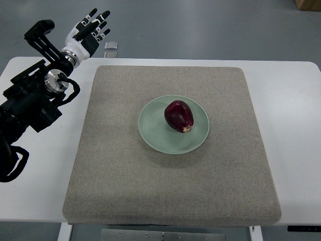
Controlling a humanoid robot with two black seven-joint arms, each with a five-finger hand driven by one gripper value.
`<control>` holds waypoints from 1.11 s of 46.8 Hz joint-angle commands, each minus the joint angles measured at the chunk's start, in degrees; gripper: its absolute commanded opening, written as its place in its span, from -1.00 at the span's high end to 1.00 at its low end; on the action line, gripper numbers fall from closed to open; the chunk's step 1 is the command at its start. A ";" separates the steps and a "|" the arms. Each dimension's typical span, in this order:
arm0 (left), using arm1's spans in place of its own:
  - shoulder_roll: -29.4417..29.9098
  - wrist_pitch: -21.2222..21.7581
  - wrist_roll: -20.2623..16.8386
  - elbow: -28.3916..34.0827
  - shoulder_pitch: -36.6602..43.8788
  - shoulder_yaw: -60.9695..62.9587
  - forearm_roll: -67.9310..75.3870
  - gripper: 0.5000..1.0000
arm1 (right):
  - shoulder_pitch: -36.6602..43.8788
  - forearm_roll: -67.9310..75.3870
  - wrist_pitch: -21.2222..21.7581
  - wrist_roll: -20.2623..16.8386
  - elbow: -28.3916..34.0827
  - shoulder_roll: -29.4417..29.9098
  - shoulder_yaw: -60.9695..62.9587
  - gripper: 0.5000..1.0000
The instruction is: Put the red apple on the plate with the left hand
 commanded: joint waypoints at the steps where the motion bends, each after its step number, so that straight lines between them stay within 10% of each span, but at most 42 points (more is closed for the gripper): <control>1: 0.37 -0.45 0.00 0.10 0.06 -0.09 -0.04 -0.98 | 0.00 0.00 0.00 0.00 0.00 0.00 -0.02 -0.86; 52: -0.24 0.69 -0.08 0.28 0.32 -0.17 -0.13 -0.98 | -0.70 0.18 1.05 0.00 2.37 0.00 -0.37 -0.86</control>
